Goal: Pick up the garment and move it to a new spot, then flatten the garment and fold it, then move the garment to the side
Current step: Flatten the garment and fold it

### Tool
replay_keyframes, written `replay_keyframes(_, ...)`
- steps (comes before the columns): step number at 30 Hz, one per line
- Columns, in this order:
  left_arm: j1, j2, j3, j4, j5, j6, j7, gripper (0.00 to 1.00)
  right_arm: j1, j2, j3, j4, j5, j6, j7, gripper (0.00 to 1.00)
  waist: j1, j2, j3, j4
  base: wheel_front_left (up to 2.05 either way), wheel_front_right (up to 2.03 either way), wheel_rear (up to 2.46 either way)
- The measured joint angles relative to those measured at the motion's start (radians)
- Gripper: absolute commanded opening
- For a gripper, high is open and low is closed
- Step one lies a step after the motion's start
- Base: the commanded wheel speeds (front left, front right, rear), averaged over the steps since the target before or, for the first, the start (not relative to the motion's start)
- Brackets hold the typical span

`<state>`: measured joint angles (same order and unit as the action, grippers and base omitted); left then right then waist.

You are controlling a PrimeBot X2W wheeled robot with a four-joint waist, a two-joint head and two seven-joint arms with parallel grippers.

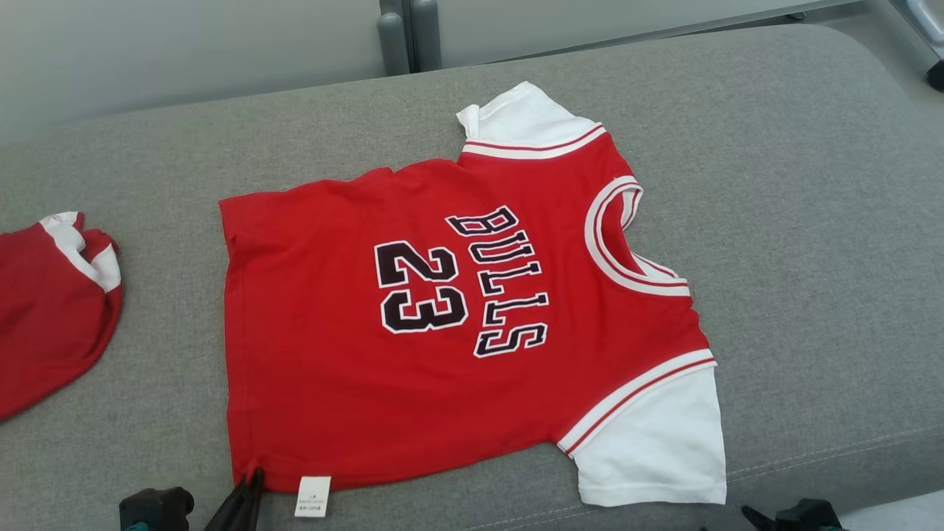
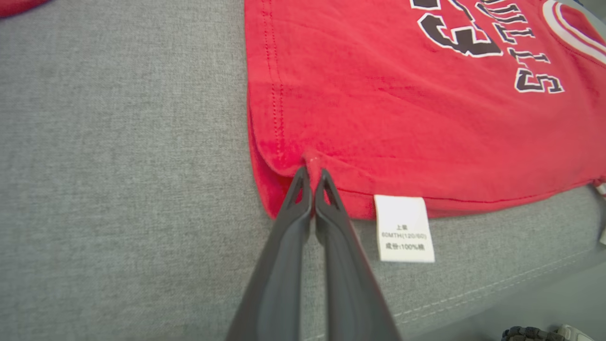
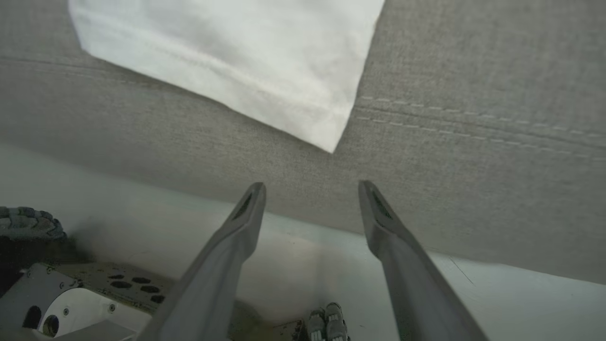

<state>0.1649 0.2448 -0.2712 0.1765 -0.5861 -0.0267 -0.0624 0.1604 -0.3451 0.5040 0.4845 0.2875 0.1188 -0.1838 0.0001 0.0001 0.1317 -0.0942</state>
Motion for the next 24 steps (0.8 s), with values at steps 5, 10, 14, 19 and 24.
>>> replay_keyframes(5, 0.000, 0.002, -0.002, -0.005, 0.000, 0.000, 0.003, 0.00, -0.011, -0.003, -0.023, -0.039, 0.022, 0.000, 0.000, 1.00, 0.0000, 0.0000, 0.009, -0.009, 0.00, 0.00, 0.00)
replay_keyframes(10, 0.000, 0.002, -0.006, -0.014, 0.000, 0.000, 0.009, 0.00, -0.022, -0.003, -0.023, -0.061, 0.024, 0.000, 0.002, 1.00, 0.0000, 0.0000, 0.013, -0.010, 0.00, 0.00, 0.00)
replay_keyframes(14, -0.001, 0.002, -0.016, -0.022, 0.000, 0.000, 0.010, 0.00, -0.026, -0.002, -0.026, -0.068, 0.034, 0.000, 0.009, 1.00, 0.0000, 0.0000, 0.016, -0.003, 0.00, 0.00, 0.00)
replay_keyframes(19, 0.000, 0.002, -0.015, -0.024, 0.000, 0.000, 0.010, 0.00, -0.029, 0.000, -0.025, -0.068, 0.045, 0.000, 0.027, 0.75, 0.0000, 0.0000, 0.020, 0.004, 0.00, 0.00, 0.00)
replay_keyframes(24, 0.000, 0.003, -0.015, -0.028, 0.000, 0.000, 0.010, 0.00, -0.028, 0.006, -0.017, -0.068, 0.058, 0.004, 0.036, 0.75, 0.0000, 0.0000, 0.022, 0.010, 0.00, 0.00, 0.00)
